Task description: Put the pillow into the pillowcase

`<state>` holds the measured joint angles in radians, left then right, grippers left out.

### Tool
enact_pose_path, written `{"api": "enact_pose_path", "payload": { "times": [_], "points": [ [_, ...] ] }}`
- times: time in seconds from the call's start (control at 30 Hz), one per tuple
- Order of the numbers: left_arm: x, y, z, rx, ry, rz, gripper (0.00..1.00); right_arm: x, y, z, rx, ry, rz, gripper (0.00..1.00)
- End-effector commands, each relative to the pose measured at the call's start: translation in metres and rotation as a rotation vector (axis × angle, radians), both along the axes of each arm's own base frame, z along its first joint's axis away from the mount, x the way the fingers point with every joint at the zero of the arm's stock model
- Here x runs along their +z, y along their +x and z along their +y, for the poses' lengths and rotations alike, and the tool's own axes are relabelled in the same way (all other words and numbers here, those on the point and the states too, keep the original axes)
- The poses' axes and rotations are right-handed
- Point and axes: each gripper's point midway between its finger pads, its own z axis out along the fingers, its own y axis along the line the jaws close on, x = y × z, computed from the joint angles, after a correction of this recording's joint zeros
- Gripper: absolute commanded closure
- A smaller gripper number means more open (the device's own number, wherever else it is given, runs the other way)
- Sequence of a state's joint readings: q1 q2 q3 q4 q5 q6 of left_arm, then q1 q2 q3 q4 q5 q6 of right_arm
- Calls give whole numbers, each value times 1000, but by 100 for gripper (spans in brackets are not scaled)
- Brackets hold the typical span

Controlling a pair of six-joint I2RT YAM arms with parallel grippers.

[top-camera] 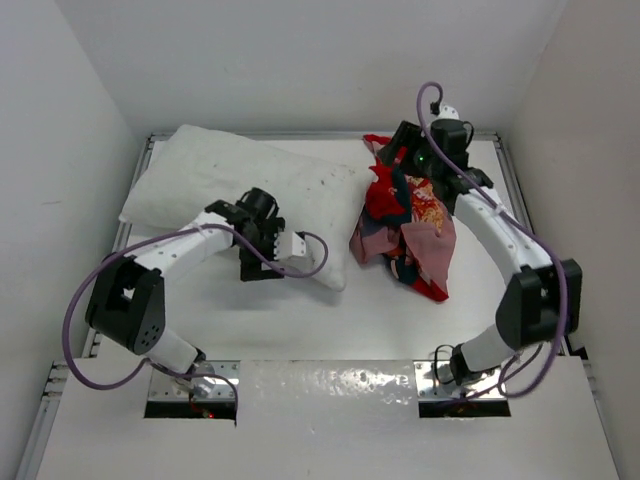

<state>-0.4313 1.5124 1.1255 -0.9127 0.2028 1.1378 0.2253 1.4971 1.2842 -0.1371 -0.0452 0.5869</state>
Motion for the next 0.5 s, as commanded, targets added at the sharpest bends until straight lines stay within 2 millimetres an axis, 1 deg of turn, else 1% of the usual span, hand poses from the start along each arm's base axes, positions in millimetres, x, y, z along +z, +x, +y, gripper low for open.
{"api": "enact_pose_path", "payload": {
  "times": [0.0,0.03,0.07,0.1,0.17,0.2,0.23,0.27,0.3,0.33,0.37,0.4,0.43,0.47],
  "points": [
    [-9,46,-8,41,34,-235,0,-68,17,8,-100,107,161,23],
    [-10,55,-8,86,27,-268,0,-73,21,11,-96,110,175,21],
    [-8,70,-14,132,-2,-316,3,-81,23,14,-85,112,198,20],
    [-3,77,-18,187,-29,-322,27,-95,28,19,-69,111,226,19],
    [1,85,-23,253,-65,-319,66,-104,34,23,-52,115,240,19],
    [9,88,-26,291,-98,-316,100,-119,37,25,-49,106,261,21],
    [12,88,-27,303,-120,-310,100,-127,37,25,-46,97,276,24],
    [19,87,-27,316,-144,-301,100,-135,37,24,-44,89,292,34],
    [23,87,-24,364,-194,-266,100,-149,34,22,-43,69,314,40],
    [28,89,-20,409,-221,-251,100,-157,31,22,-39,58,324,48],
    [43,94,-18,455,-261,-243,100,-162,29,21,-37,52,327,56],
    [51,99,-6,552,-323,-207,100,-170,23,22,-11,40,335,78],
    [59,99,0,595,-353,-188,100,-172,19,23,10,33,333,92],
    [75,106,3,630,-394,-199,100,-173,14,24,36,22,337,100]
  ]
}}
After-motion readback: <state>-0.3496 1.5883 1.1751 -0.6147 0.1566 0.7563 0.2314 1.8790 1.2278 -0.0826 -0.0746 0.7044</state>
